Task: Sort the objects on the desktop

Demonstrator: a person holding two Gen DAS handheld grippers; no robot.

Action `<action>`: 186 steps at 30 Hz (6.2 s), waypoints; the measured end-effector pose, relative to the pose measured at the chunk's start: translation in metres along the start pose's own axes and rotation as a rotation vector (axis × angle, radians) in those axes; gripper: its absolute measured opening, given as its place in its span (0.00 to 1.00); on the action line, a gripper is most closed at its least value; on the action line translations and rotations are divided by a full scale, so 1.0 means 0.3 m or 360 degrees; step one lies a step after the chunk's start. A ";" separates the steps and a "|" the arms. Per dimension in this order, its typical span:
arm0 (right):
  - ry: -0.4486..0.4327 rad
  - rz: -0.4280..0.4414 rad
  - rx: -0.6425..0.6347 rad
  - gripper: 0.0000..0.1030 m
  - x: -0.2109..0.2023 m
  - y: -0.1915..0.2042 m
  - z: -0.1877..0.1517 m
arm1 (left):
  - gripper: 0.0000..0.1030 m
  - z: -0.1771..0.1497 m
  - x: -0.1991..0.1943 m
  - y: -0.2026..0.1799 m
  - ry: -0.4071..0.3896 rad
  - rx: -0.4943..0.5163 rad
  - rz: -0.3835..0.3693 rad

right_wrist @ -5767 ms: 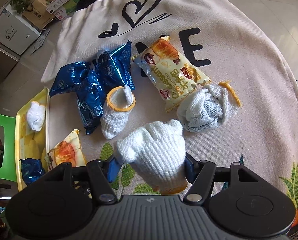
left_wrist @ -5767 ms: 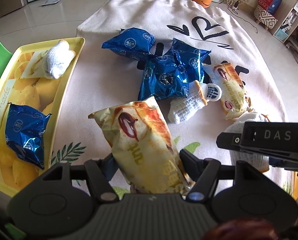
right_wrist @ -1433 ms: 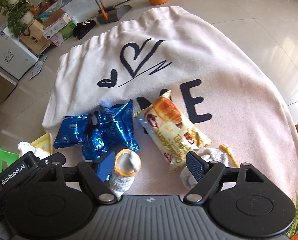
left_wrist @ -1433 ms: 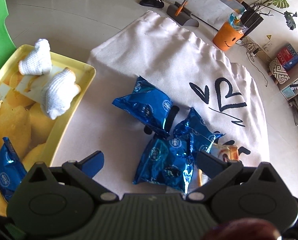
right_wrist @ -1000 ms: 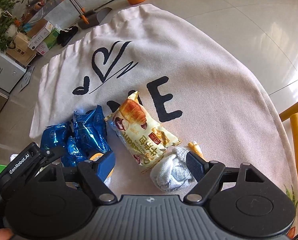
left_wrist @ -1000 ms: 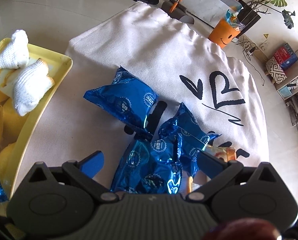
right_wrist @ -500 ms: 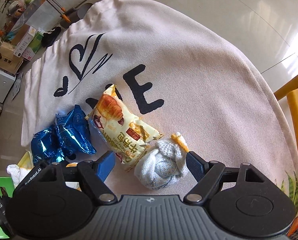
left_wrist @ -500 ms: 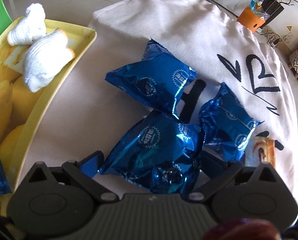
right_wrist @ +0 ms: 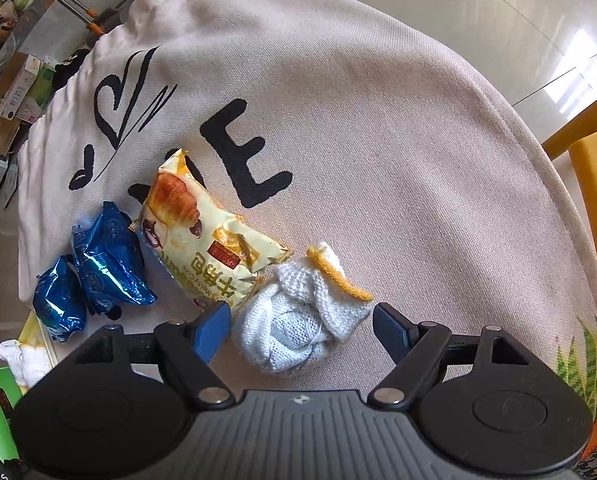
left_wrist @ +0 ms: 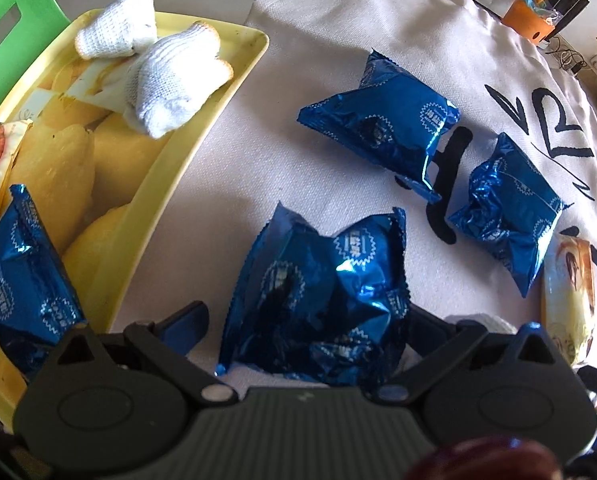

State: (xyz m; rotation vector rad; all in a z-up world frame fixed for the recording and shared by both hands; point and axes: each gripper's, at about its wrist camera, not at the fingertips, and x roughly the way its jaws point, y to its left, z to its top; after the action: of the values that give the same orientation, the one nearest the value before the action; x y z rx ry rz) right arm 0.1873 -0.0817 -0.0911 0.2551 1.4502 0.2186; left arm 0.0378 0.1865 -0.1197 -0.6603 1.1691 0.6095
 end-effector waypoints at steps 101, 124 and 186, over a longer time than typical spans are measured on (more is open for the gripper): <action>-0.0351 0.0244 -0.0116 0.30 -0.164 -0.080 -0.597 | 0.80 -0.397 -0.275 0.027 -0.0304 0.0532 -0.0173; -0.0520 0.0231 0.0208 0.59 -0.182 -0.138 -0.450 | 0.80 -0.367 -0.293 0.036 -0.0304 0.0387 -0.0288; -0.0784 0.0198 -0.0534 0.50 -0.402 -0.017 -0.891 | 0.80 -0.512 -0.485 0.080 -0.0406 0.0342 -0.0254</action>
State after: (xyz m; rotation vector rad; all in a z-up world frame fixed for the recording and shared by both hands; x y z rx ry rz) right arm -0.0917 -0.1121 -0.0055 0.1124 0.8933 0.4608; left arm -0.1157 0.0753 -0.0226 -0.4716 0.9180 0.4120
